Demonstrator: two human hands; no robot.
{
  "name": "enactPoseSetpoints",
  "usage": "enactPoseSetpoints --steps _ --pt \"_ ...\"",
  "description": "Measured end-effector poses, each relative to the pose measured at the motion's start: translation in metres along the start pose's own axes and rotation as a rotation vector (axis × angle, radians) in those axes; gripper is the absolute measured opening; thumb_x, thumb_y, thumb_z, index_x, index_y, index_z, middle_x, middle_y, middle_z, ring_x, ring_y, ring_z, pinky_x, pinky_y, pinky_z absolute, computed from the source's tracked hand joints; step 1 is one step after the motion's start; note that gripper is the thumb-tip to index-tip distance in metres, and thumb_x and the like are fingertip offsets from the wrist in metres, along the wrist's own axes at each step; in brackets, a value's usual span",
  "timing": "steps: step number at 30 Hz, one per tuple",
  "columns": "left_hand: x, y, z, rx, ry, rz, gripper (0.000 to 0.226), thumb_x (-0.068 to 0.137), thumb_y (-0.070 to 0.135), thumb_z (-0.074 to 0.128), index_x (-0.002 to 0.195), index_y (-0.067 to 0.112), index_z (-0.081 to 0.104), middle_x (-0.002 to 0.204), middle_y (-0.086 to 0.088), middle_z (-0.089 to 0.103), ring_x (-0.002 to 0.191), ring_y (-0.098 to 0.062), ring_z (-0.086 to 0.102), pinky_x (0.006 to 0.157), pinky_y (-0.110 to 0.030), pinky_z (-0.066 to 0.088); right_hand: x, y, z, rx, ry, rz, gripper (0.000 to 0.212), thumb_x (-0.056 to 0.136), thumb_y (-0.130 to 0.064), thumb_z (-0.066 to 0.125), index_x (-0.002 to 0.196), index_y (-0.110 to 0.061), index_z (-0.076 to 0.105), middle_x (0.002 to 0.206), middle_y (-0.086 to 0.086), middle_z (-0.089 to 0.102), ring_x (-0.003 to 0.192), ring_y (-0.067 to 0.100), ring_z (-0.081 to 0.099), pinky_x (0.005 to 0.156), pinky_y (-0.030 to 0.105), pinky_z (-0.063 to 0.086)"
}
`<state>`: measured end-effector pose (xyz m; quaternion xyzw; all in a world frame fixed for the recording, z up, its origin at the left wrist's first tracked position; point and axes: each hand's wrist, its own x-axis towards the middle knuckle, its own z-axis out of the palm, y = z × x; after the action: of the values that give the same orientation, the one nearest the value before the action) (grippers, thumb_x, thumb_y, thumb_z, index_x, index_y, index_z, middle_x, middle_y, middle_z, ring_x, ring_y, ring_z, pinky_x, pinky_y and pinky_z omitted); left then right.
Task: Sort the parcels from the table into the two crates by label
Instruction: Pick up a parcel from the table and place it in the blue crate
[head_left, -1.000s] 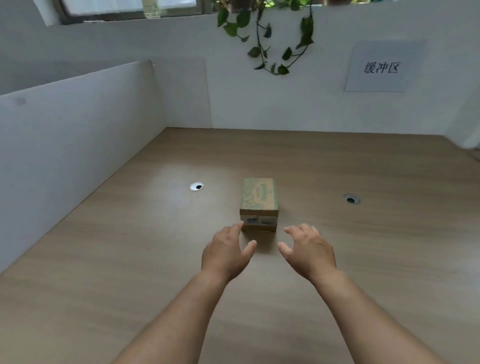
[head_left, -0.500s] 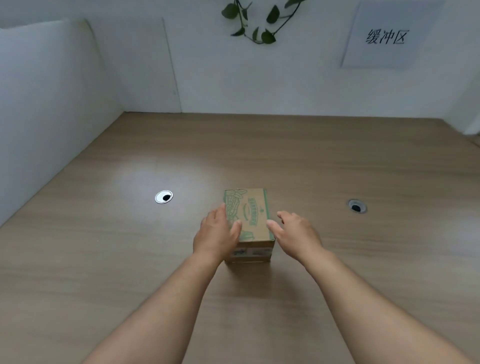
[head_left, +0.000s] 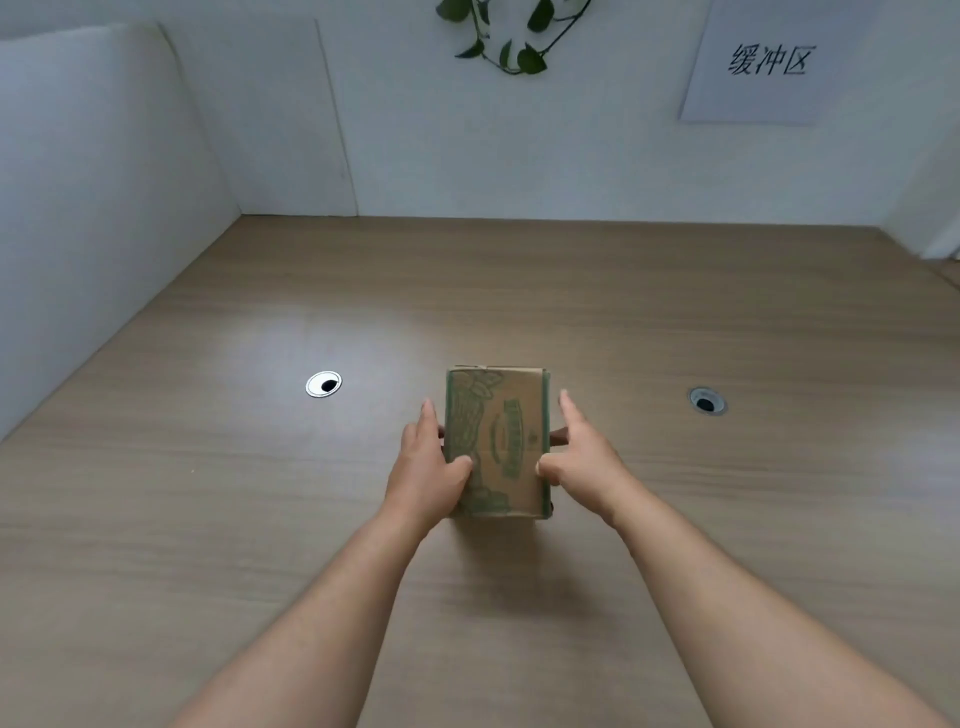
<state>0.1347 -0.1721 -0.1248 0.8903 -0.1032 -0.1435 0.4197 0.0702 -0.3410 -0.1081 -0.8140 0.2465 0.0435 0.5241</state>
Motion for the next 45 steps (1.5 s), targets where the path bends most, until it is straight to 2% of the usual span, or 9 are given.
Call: enactPoseSetpoints --steps 2,6,13,18,21,27,35,40,45 --pt "-0.021 0.003 -0.003 -0.067 -0.013 0.071 0.075 0.082 0.011 0.058 0.148 0.027 0.025 0.121 -0.003 0.041 0.106 -0.015 0.052 0.094 -0.04 0.049 -0.018 0.001 -0.006 0.155 -0.052 0.015 0.082 0.088 0.001 0.051 0.154 -0.036 0.018 0.099 0.002 0.056 0.076 0.018 0.056 0.064 0.03 0.048" --pt "-0.066 0.013 -0.012 -0.423 -0.061 0.054 0.037 0.091 0.013 0.057 0.126 0.024 0.051 0.12 -0.005 0.055 0.107 -0.012 0.058 0.085 -0.024 0.05 -0.057 0.015 -0.017 0.489 -0.181 0.099 0.028 0.097 -0.028 0.042 0.119 -0.025 0.058 0.118 0.007 0.063 0.097 0.027 0.064 0.084 0.044 0.047" --pt "-0.13 0.024 -0.023 -0.613 -0.064 -0.116 0.045 0.092 0.059 0.04 0.091 0.015 0.051 0.102 -0.004 0.056 0.108 -0.016 0.058 0.087 -0.046 0.053 -0.104 0.03 -0.016 0.731 -0.079 0.219 0.066 0.089 -0.071 0.039 0.07 -0.01 0.055 0.077 0.012 0.06 0.08 0.032 0.061 0.083 0.05 0.052" --pt "-0.168 0.032 -0.02 -0.617 -0.063 -0.104 0.044 0.095 0.06 0.035 0.114 0.027 0.058 0.105 0.001 0.065 0.102 -0.014 0.062 0.086 -0.05 0.054 -0.133 0.027 -0.016 0.756 -0.128 0.092 0.031 0.094 -0.034 0.051 0.105 -0.01 0.068 0.092 0.008 0.065 0.079 0.023 0.06 0.063 0.034 0.05" --pt "-0.184 0.03 -0.019 -0.59 -0.103 -0.121 0.028 0.096 0.042 0.044 0.115 0.025 0.057 0.113 -0.003 0.064 0.104 -0.017 0.061 0.092 -0.05 0.052 -0.148 0.032 -0.022 0.729 -0.196 0.034 0.031 0.094 -0.041 0.05 0.103 -0.023 0.073 0.114 0.005 0.063 0.098 0.028 0.055 0.069 0.036 0.049" --pt "-0.211 0.028 -0.011 -0.602 -0.145 -0.081 0.036 0.096 0.015 0.044 0.128 0.032 0.05 0.11 0.004 0.068 0.097 -0.01 0.064 0.069 -0.029 0.053 -0.17 0.049 -0.025 0.619 -0.231 0.031 0.066 0.066 -0.04 0.065 0.126 -0.017 0.054 0.115 0.012 0.064 0.098 0.028 0.06 0.078 0.042 0.052" --pt "-0.228 0.02 -0.007 -0.653 -0.103 -0.109 0.058 0.093 0.027 0.058 0.146 0.024 0.033 0.122 -0.001 0.062 0.11 -0.015 0.06 0.087 -0.039 0.052 -0.185 0.059 -0.017 0.686 -0.244 0.024 0.105 0.048 -0.035 0.072 0.146 -0.027 0.037 0.118 0.019 0.063 0.097 0.029 0.062 0.063 0.039 0.056" --pt "-0.237 0.019 0.003 -0.725 -0.052 -0.209 0.087 0.078 0.06 0.06 0.149 0.031 0.019 0.145 -0.002 0.039 0.134 -0.03 0.037 0.098 -0.054 0.042 -0.197 0.054 0.0 0.874 -0.183 -0.013 0.081 0.062 -0.026 0.066 0.138 -0.021 0.039 0.119 0.019 0.065 0.099 0.034 0.063 0.058 0.043 0.055" --pt "-0.239 0.018 0.0 -0.882 -0.051 -0.146 0.067 0.079 0.042 0.069 0.135 0.031 0.034 0.115 -0.004 0.064 0.103 -0.026 0.063 0.075 -0.042 0.055 -0.21 0.051 0.018 0.823 -0.231 -0.058 0.081 0.06 -0.037 0.075 0.134 -0.033 0.042 0.119 0.008 0.069 0.112 0.031 0.061 0.083 0.059 0.051"
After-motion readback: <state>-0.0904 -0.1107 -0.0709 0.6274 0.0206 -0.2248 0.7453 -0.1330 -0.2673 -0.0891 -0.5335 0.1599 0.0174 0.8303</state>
